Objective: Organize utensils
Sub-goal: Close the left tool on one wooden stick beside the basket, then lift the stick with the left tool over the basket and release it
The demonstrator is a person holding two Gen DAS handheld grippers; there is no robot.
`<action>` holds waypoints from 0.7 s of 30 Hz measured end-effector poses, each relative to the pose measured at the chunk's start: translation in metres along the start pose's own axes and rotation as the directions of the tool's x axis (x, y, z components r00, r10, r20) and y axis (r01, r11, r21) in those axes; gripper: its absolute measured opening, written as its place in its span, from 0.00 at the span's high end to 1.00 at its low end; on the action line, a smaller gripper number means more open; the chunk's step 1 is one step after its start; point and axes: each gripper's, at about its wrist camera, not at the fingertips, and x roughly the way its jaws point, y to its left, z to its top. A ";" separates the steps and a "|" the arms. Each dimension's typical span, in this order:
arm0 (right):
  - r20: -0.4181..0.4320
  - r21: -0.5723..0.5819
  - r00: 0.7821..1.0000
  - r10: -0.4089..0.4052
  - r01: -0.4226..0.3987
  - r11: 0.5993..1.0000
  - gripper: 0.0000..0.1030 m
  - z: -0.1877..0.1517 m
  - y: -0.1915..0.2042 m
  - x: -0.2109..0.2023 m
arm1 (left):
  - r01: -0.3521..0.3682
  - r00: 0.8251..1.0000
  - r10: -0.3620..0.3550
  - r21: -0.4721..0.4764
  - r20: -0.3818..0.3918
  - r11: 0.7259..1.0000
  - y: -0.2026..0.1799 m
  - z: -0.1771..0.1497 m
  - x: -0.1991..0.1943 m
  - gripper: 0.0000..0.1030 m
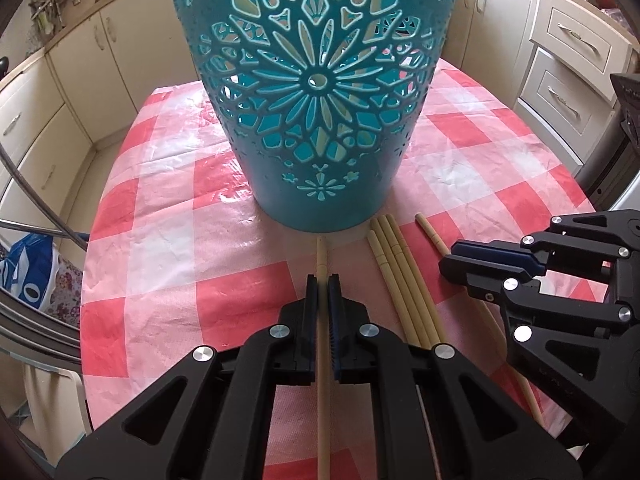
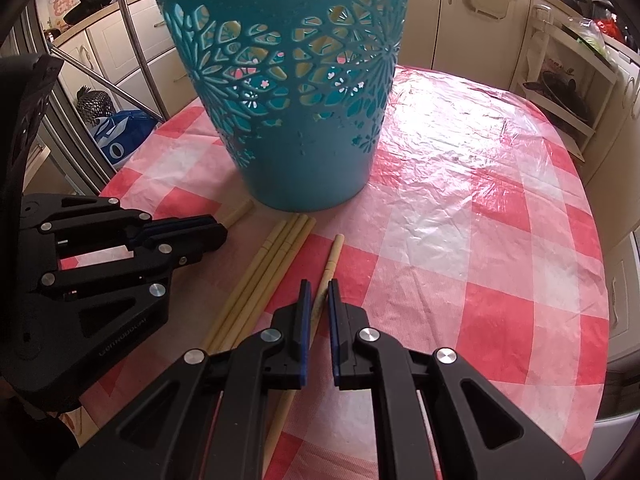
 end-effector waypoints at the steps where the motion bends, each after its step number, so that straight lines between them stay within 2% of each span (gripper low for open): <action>1: 0.000 0.003 1.000 0.001 -0.001 1.000 0.92 0.000 0.000 0.000 | 0.004 1.000 -0.004 0.001 -0.001 1.000 -0.001 0.000 0.000 0.95; 14: 0.003 0.090 0.999 0.046 -0.046 0.995 0.93 -0.001 -0.024 -0.005 | 0.113 0.993 -0.113 0.009 0.028 0.994 0.001 0.003 -0.017 0.95; 21: 0.010 0.108 0.998 0.062 -0.063 0.992 0.93 -0.001 -0.030 -0.009 | 0.175 0.979 -0.176 0.019 0.103 0.984 0.013 0.007 -0.039 0.95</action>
